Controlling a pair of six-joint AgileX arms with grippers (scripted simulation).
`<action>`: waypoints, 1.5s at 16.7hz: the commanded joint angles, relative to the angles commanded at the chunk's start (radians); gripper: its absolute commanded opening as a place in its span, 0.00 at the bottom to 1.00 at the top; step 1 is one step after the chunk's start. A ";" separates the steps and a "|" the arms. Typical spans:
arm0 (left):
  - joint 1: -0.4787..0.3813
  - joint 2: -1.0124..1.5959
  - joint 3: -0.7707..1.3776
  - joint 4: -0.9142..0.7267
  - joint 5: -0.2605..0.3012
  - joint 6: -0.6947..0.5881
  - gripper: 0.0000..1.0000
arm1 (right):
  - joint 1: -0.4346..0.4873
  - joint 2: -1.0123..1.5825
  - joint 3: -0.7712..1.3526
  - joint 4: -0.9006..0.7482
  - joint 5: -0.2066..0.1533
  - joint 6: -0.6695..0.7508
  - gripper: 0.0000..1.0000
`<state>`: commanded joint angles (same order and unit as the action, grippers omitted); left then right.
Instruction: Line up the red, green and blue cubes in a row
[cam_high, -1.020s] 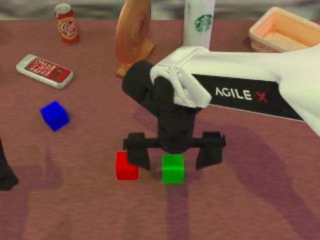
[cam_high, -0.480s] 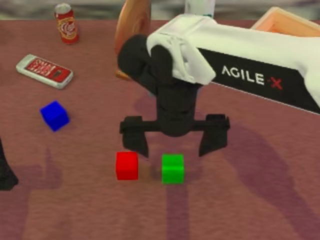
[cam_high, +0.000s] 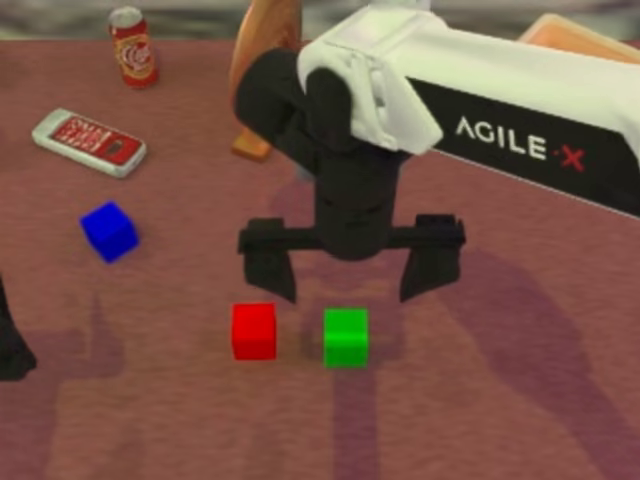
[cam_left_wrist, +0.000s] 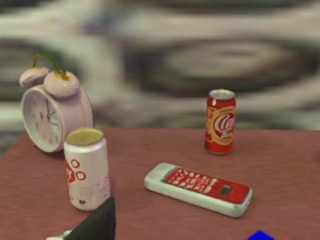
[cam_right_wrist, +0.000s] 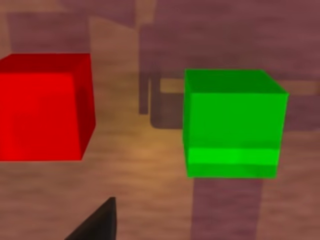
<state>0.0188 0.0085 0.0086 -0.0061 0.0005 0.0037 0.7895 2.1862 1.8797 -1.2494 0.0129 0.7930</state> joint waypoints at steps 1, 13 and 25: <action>-0.002 0.019 0.019 -0.013 0.001 0.008 1.00 | -0.008 -0.020 -0.017 0.011 0.007 -0.011 1.00; -0.057 0.955 0.799 -0.526 0.000 0.320 1.00 | -0.350 -0.986 -0.775 0.474 0.150 -0.389 1.00; -0.125 2.010 1.643 -1.101 -0.002 0.666 1.00 | -0.723 -2.016 -1.739 1.102 0.046 -0.751 1.00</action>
<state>-0.1062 2.0190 1.6515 -1.1076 -0.0017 0.6701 0.0669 0.1702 0.1411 -0.1472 0.0589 0.0422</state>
